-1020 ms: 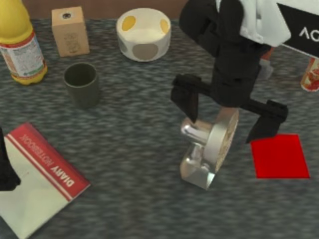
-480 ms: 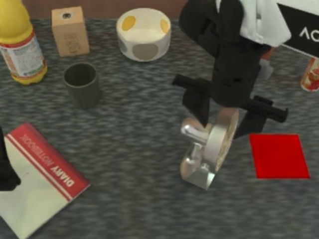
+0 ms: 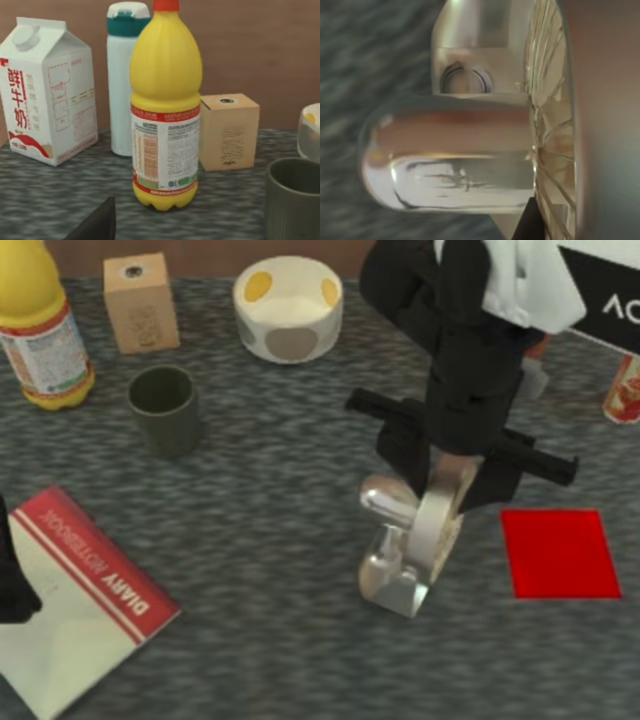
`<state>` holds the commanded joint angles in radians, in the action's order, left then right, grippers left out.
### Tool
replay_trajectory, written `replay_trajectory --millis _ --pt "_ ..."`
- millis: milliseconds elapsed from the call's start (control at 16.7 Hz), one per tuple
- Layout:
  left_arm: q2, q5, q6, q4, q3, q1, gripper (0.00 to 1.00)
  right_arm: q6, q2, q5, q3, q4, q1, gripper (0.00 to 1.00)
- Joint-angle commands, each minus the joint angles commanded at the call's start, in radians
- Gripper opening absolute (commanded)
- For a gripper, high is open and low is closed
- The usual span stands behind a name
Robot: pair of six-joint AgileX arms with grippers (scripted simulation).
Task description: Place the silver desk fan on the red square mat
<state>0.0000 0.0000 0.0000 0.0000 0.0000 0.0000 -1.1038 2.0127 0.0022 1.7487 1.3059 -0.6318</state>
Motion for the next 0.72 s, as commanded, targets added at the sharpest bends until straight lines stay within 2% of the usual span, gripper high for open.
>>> replay_trajectory --millis 420,720 --pt "0.0 0.0 0.0 0.0 0.0 0.0 1.0 -0.001 -0.003 0.0 0.003 0.004 0.001 0.0" --pt "0.0 0.0 0.0 0.0 0.0 0.0 1.0 -0.002 0.01 0.0 0.159 0.143 -0.004 0.0"
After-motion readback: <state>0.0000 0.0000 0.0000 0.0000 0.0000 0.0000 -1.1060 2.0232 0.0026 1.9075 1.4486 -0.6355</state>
